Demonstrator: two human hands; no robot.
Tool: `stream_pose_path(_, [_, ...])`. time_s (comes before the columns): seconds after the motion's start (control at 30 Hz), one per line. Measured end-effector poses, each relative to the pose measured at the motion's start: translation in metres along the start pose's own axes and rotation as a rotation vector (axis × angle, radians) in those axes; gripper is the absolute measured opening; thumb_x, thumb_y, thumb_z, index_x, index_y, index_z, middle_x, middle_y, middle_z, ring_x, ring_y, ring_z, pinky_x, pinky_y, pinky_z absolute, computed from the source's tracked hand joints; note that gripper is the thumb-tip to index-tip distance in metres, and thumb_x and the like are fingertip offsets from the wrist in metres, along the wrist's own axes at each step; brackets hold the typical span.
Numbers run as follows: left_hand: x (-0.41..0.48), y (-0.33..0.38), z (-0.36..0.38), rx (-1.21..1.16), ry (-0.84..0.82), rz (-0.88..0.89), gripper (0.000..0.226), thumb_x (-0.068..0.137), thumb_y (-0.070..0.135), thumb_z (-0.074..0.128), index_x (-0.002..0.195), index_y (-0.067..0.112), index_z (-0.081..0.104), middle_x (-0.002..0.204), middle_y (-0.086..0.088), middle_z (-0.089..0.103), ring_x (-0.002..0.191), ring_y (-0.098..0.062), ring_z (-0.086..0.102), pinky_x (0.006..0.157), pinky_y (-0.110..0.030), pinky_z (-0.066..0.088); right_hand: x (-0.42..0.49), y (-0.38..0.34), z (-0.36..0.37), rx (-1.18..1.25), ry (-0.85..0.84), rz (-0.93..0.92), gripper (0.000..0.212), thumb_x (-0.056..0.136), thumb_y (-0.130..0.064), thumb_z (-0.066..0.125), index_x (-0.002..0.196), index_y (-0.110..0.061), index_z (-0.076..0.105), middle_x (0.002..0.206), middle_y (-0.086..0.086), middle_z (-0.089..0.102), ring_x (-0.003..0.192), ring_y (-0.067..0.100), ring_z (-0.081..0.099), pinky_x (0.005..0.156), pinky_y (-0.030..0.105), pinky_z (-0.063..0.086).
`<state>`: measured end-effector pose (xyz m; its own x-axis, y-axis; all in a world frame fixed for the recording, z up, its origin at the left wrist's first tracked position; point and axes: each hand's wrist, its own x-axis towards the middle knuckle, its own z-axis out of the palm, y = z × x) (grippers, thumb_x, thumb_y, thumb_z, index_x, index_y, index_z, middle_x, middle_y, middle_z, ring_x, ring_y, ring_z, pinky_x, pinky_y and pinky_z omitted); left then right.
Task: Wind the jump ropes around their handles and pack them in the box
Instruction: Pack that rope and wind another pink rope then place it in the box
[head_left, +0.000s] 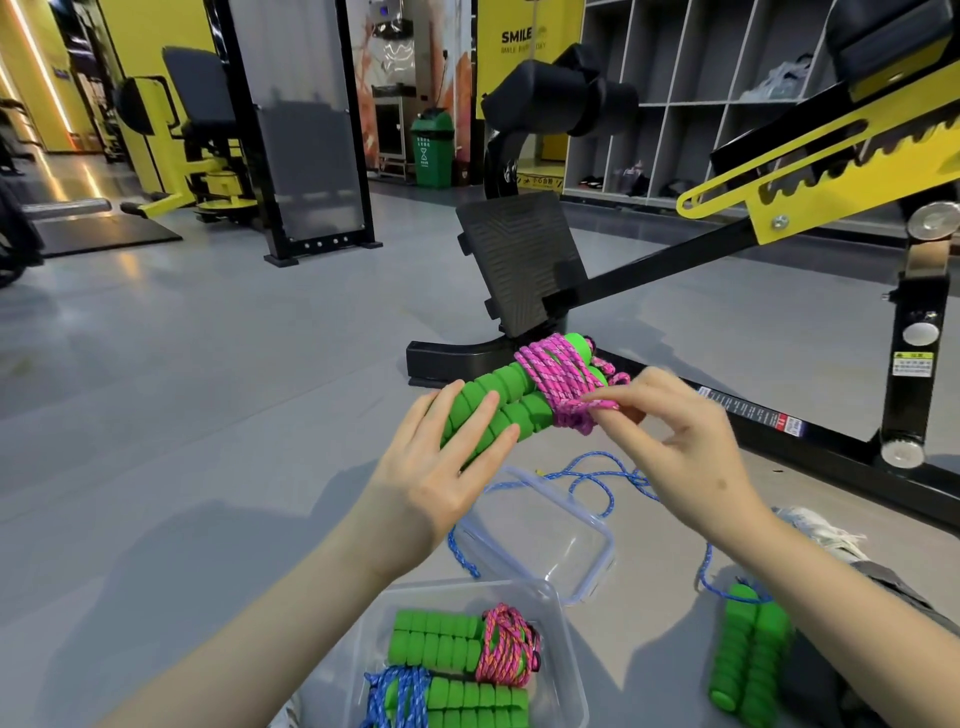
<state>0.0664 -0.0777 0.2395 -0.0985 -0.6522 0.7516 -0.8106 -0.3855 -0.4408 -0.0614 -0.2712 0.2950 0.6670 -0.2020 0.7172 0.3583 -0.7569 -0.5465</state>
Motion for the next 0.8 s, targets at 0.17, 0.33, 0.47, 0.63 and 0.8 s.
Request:
stream_pose_path(0.17, [0.001,0.002,0.001,0.011,-0.004,0.019,0.049,0.074,-0.007,0.067,0.121,0.002,0.056,0.122,-0.025,0.06,0.106,-0.052,0.056,0.091,-0.056,0.044,0.023,-0.017,-0.016,0.211,-0.209,0.36,0.008,0.079,-0.014,0.072,0.074,-0.009,0.073,0.063,0.007,0.067,0.063,0.012,0.055,0.063,0.017,0.045])
stream_pose_path(0.33, [0.011,0.007,-0.002,-0.004,0.02,0.034,0.031,0.089,-0.007,0.048,0.118,0.001,0.056,0.118,-0.026,0.062,0.102,-0.052,0.058,0.088,-0.055,0.046,0.032,-0.014,-0.013,0.025,-0.095,0.282,0.01,0.082,-0.023,0.07,0.073,-0.019,0.073,0.067,0.001,0.069,0.082,0.02,0.06,0.076,0.034,0.047])
stream_pose_path(0.47, [0.01,0.009,-0.003,-0.011,0.017,0.037,0.028,0.091,-0.007,0.047,0.116,0.0,0.059,0.117,-0.026,0.063,0.104,-0.052,0.058,0.087,-0.055,0.047,0.036,-0.005,0.001,-0.4,0.041,-0.03,0.014,0.081,-0.031,0.068,0.075,-0.018,0.073,0.074,-0.007,0.047,0.085,0.013,0.034,0.072,0.027,0.023])
stream_pose_path(0.63, [0.008,0.006,-0.006,-0.001,0.007,0.055,0.027,0.093,-0.005,0.047,0.111,-0.002,0.067,0.115,-0.025,0.064,0.103,-0.052,0.058,0.088,-0.055,0.047,0.034,0.004,0.01,-0.477,0.113,-0.038,0.021,0.078,-0.036,0.066,0.074,-0.016,0.07,0.102,0.004,0.058,0.107,0.019,0.035,0.085,0.026,0.019])
stream_pose_path(0.8, [0.009,0.006,-0.009,0.008,0.003,0.058,0.027,0.093,-0.004,0.048,0.107,-0.002,0.071,0.114,-0.025,0.065,0.102,-0.052,0.059,0.086,-0.054,0.048,0.035,0.008,0.013,-0.506,0.072,0.032,0.028,0.08,-0.041,0.062,0.073,-0.016,0.069,0.118,0.008,0.056,0.12,0.024,0.03,0.104,0.054,0.025])
